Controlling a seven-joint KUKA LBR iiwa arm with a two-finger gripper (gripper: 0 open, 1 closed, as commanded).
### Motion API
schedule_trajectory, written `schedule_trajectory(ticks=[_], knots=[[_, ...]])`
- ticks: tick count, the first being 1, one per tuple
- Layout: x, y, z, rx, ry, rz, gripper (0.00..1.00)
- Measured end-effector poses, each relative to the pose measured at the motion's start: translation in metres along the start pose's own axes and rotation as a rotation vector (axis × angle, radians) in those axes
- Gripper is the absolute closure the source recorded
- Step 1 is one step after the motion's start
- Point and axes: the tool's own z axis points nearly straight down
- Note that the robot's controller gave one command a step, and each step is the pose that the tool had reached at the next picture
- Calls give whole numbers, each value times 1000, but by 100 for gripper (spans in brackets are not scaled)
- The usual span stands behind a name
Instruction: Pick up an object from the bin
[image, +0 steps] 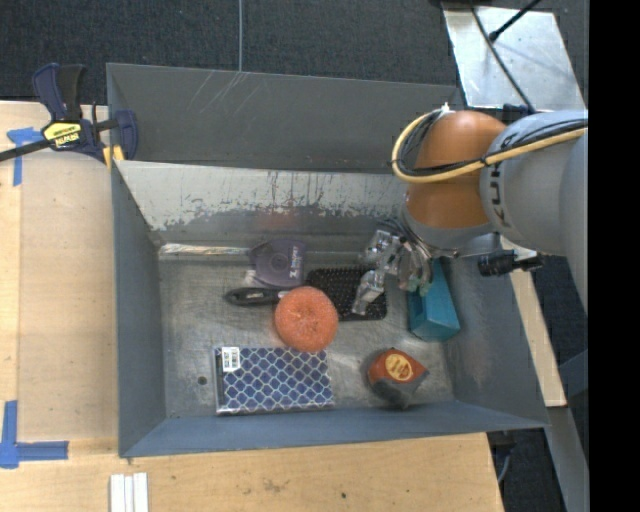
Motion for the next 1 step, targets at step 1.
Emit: schedule_trajectory(ticks=[1], knots=[[2,0,-5,1,1,-1,100]])
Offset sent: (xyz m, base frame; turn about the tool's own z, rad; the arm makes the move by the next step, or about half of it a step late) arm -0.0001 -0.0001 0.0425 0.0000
